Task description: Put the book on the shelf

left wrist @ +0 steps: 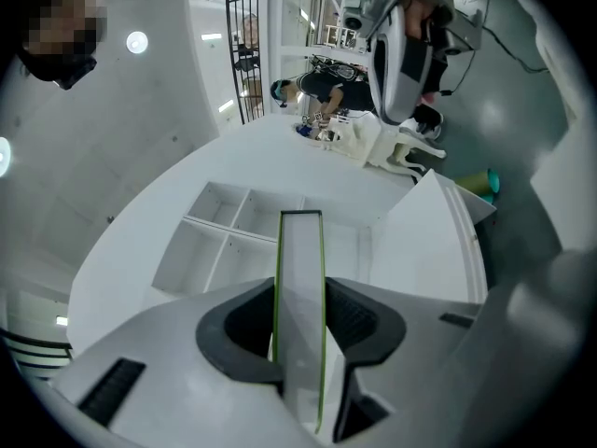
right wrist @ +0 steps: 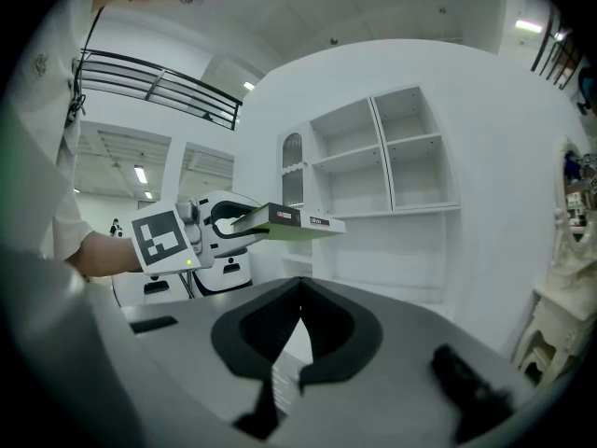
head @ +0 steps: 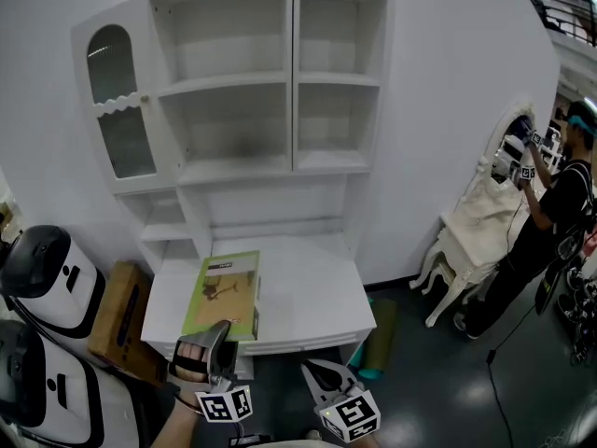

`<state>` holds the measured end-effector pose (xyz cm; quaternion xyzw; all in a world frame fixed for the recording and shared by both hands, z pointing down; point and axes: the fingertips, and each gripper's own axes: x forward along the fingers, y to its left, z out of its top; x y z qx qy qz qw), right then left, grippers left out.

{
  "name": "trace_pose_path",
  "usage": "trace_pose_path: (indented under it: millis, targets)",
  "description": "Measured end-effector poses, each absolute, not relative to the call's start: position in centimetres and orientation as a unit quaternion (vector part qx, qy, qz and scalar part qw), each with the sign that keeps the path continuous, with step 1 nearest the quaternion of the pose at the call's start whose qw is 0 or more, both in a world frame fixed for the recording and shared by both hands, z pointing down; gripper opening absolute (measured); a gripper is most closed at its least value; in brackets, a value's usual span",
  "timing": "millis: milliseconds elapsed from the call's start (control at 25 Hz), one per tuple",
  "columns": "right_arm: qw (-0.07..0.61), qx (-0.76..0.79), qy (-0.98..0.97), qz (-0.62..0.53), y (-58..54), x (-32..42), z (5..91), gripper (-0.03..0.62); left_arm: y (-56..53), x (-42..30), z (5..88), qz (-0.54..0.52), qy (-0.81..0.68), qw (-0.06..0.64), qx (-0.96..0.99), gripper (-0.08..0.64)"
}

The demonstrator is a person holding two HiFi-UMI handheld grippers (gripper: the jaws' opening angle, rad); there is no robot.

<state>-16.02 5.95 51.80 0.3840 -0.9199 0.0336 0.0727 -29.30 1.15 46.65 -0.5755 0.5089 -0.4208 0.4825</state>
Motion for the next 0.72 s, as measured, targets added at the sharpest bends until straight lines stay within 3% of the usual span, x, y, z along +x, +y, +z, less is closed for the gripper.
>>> trace_pose_path:
  millis: [400, 720]
  targets:
    - [0.075, 0.405, -0.91, 0.045, 3.7, -10.5, 52.3, 0.012, -0.9, -25.8, 46.1, -0.427, 0.52, 0.475, -0.567, 0.15]
    - [0.078, 0.409, -0.906, 0.071, 1.7, -10.6, 53.9, 0.013, -3.8, -24.5, 47.0, -0.43, 0.499, 0.481, -0.578, 0.15]
